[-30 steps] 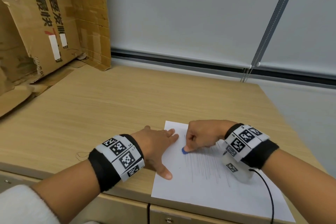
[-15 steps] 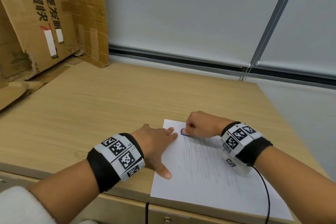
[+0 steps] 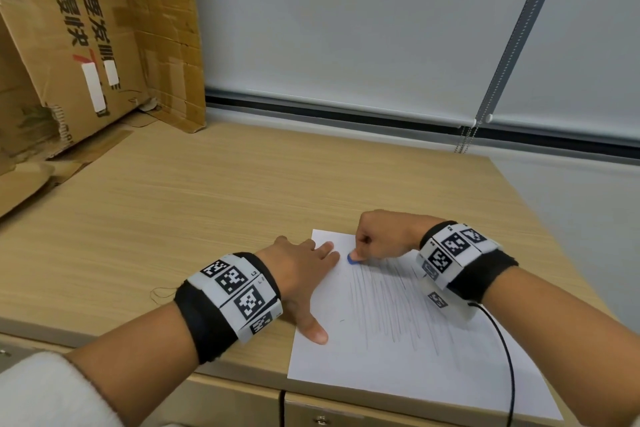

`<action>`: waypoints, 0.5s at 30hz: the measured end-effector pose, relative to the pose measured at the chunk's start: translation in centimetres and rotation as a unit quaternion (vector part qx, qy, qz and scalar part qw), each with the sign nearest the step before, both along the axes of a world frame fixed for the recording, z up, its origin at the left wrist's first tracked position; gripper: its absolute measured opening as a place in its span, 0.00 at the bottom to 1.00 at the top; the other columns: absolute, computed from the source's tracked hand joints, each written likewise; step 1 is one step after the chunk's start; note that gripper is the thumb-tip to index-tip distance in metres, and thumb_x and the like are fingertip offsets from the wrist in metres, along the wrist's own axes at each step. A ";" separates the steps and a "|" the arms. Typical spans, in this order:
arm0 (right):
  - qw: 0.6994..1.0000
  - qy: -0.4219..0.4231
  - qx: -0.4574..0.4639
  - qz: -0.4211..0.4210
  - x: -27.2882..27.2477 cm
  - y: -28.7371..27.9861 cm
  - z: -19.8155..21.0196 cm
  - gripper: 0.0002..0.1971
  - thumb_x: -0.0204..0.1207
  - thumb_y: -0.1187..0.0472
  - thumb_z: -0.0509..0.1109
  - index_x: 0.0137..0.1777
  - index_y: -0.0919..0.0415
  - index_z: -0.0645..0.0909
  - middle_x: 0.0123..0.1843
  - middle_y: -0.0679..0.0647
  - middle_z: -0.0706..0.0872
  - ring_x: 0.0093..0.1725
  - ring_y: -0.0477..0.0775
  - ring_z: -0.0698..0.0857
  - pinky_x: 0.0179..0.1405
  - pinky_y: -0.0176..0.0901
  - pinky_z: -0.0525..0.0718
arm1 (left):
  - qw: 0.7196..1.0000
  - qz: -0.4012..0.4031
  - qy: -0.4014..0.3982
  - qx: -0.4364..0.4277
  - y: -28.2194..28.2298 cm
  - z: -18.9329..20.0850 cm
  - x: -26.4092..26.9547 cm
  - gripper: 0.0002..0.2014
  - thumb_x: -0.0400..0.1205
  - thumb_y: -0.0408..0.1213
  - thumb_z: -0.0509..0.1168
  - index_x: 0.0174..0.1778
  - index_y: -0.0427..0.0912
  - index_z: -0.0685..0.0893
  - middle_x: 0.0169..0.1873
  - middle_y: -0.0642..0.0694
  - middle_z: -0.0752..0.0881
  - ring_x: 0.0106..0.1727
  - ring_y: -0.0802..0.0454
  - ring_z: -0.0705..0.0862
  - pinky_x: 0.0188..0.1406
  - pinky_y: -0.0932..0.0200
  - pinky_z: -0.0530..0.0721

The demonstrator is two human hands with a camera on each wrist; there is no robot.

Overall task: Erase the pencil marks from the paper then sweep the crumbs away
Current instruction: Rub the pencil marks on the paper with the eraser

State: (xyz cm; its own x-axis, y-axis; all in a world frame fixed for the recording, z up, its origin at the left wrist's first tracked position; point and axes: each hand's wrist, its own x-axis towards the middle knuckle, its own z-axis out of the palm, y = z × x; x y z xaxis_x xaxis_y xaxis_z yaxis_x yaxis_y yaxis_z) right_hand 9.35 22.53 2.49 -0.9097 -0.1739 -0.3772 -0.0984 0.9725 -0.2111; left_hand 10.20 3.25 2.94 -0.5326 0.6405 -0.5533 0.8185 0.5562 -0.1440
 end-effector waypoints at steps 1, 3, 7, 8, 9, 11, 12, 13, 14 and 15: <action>0.999 0.033 -0.004 -0.009 -0.1 0.1 -0.1 0.25 0.78 0.47 0.68 0.23 0.58 0.69 0.23 0.52 0.72 0.26 0.54 0.69 0.29 0.45 0.70 | 1.000 -0.001 0.001 -0.002 0.0 0.0 0.0 0.61 0.71 0.68 0.70 0.86 0.45 0.37 0.86 0.50 0.39 0.85 0.48 0.48 0.80 0.36 0.55; 0.999 0.050 -0.012 -0.010 -0.1 0.2 -0.5 0.25 0.79 0.49 0.67 0.23 0.59 0.68 0.24 0.53 0.71 0.26 0.54 0.69 0.28 0.45 0.69 | 1.000 0.000 0.002 -0.003 0.1 0.0 0.0 0.61 0.71 0.68 0.70 0.86 0.44 0.36 0.86 0.49 0.39 0.85 0.48 0.48 0.80 0.36 0.55; 0.999 -0.044 0.000 0.018 0.6 -0.1 -0.1 0.21 0.77 0.46 0.69 0.25 0.56 0.78 0.25 0.50 0.78 0.28 0.52 0.73 0.31 0.45 0.75 | 1.000 0.002 0.002 -0.006 0.2 -0.1 -0.1 0.62 0.70 0.69 0.70 0.86 0.45 0.37 0.86 0.49 0.40 0.85 0.47 0.49 0.79 0.35 0.56; 0.999 -0.034 -0.003 0.011 0.5 -0.1 0.0 0.21 0.77 0.46 0.69 0.28 0.58 0.80 0.26 0.51 0.78 0.28 0.52 0.73 0.31 0.45 0.74 | 1.000 0.001 0.002 -0.007 0.3 -0.1 -0.1 0.62 0.70 0.69 0.70 0.86 0.45 0.37 0.86 0.49 0.40 0.85 0.47 0.49 0.79 0.35 0.56; 1.000 -0.004 -0.008 0.003 0.4 -0.1 0.0 0.21 0.78 0.46 0.69 0.30 0.61 0.80 0.27 0.52 0.77 0.28 0.52 0.73 0.31 0.44 0.73 | 1.000 -0.001 0.004 -0.010 0.3 0.0 -0.1 0.62 0.70 0.69 0.70 0.86 0.45 0.36 0.86 0.49 0.40 0.85 0.47 0.49 0.79 0.35 0.56; 0.999 0.048 -0.017 -0.007 0.4 0.0 -0.4 0.22 0.79 0.48 0.67 0.32 0.66 0.80 0.27 0.54 0.77 0.27 0.53 0.72 0.29 0.45 0.72 | 1.000 -0.003 0.006 -0.013 0.3 -0.1 -0.1 0.62 0.70 0.69 0.69 0.85 0.45 0.36 0.86 0.49 0.39 0.85 0.47 0.49 0.79 0.36 0.56; 0.999 0.048 -0.021 -0.002 0.6 0.0 -0.7 0.22 0.80 0.48 0.66 0.31 0.65 0.80 0.26 0.53 0.76 0.27 0.53 0.72 0.29 0.45 0.72 | 1.000 -0.004 0.007 -0.013 0.3 -0.1 -0.1 0.62 0.70 0.69 0.69 0.85 0.45 0.36 0.86 0.49 0.39 0.85 0.47 0.49 0.79 0.36 0.56; 0.999 0.031 -0.021 0.011 0.9 -0.1 -0.7 0.22 0.80 0.48 0.66 0.30 0.63 0.79 0.26 0.52 0.76 0.26 0.52 0.72 0.29 0.44 0.72 | 1.000 -0.004 0.006 -0.011 0.3 -0.1 -0.1 0.62 0.70 0.69 0.69 0.85 0.45 0.36 0.86 0.49 0.40 0.85 0.47 0.50 0.79 0.36 0.56; 1.000 0.001 -0.012 0.027 1.3 -0.4 -0.5 0.22 0.80 0.48 0.66 0.29 0.61 0.77 0.25 0.51 0.75 0.26 0.51 0.72 0.29 0.44 0.72 | 1.000 -0.002 0.006 -0.009 0.3 -0.1 -0.1 0.62 0.70 0.69 0.70 0.86 0.45 0.36 0.86 0.49 0.40 0.85 0.48 0.50 0.79 0.36 0.57; 0.999 -0.026 -0.002 0.038 1.5 -0.6 -0.1 0.21 0.79 0.47 0.67 0.29 0.60 0.77 0.25 0.50 0.75 0.26 0.50 0.71 0.30 0.43 0.72 | 1.000 -0.001 0.005 -0.008 0.3 -0.1 0.0 0.62 0.70 0.69 0.70 0.86 0.45 0.37 0.86 0.49 0.41 0.84 0.48 0.51 0.79 0.36 0.57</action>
State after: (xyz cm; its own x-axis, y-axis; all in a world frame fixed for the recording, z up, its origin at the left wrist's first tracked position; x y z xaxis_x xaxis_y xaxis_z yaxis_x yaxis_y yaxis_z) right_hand 10.85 21.94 2.35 -0.8727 -0.2441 -0.4228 -0.1612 0.9615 -0.2224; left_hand 10.16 3.51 2.89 -0.5362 0.6328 -0.5586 0.8185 0.5514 -0.1610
